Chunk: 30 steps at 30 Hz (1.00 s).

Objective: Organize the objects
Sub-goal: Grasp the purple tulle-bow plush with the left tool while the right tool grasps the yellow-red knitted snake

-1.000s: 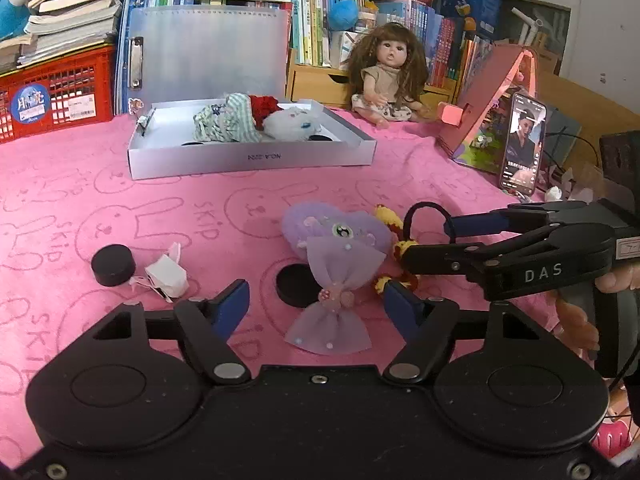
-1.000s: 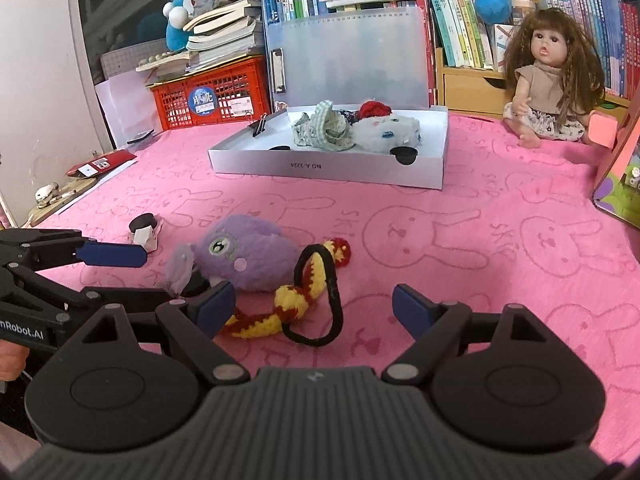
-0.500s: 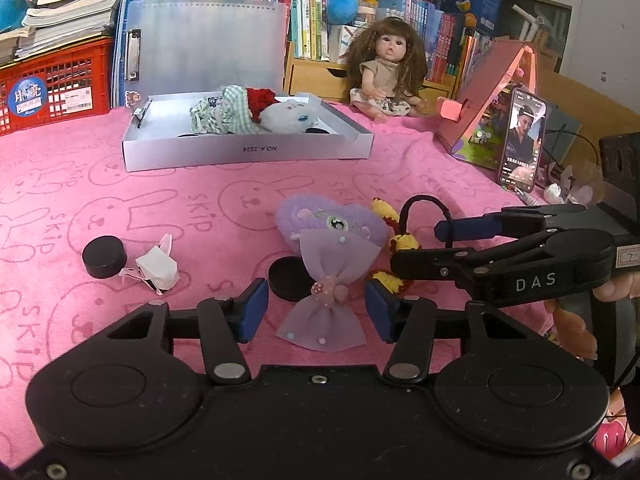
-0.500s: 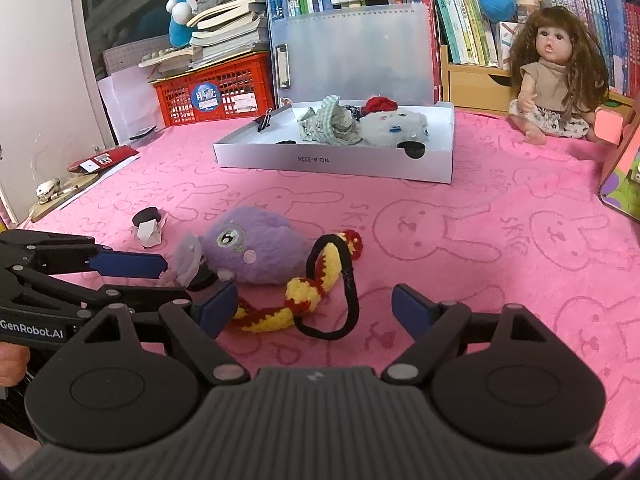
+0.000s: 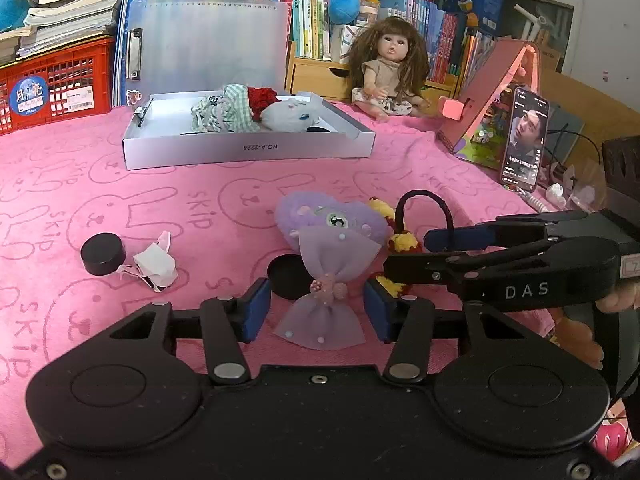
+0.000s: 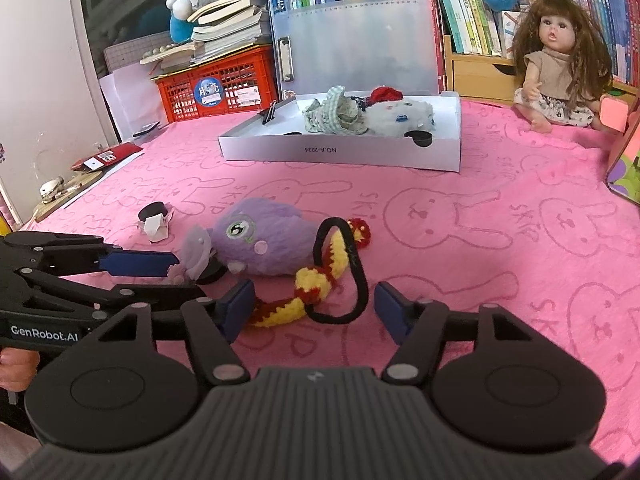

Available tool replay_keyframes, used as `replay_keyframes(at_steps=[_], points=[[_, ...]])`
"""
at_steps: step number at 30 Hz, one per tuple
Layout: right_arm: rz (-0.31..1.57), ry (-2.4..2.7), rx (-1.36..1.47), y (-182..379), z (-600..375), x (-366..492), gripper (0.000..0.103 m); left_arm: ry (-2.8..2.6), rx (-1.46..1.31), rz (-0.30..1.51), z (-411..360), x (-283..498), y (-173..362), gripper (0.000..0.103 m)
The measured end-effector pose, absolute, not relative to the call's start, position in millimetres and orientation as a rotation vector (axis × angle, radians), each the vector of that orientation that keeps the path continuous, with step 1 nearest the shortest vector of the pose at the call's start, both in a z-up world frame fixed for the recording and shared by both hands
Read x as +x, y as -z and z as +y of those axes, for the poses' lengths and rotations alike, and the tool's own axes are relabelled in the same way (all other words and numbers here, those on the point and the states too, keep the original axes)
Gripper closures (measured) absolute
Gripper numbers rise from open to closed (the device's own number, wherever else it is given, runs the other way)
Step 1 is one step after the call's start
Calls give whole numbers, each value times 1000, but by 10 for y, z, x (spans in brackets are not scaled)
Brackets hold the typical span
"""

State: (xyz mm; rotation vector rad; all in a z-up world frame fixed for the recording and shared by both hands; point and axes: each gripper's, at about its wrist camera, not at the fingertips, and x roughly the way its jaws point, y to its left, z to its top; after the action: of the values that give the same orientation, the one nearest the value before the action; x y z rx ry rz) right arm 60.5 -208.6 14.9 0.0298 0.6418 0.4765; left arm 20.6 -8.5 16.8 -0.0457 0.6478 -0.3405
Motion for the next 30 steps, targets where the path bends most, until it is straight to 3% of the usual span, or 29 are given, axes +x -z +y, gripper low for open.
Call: replay_keyframes(at_steps=[8, 13, 16, 24, 30], points=[[635, -479, 36, -161, -2071, 573, 46, 333, -48, 640, -115, 191, -171, 66], [625, -482, 47, -172, -2059, 543, 68, 324, -54, 628, -102, 174, -181, 79], [615, -468, 51, -181, -2060, 534, 72, 304, -39, 601, -108, 140, -203, 81], [607, -434, 74, -222, -2123, 533, 82, 273, -61, 573, -52, 126, -245, 84], [620, -437, 96, -211, -2134, 560, 77, 268, -71, 566, -40, 129, -262, 84]])
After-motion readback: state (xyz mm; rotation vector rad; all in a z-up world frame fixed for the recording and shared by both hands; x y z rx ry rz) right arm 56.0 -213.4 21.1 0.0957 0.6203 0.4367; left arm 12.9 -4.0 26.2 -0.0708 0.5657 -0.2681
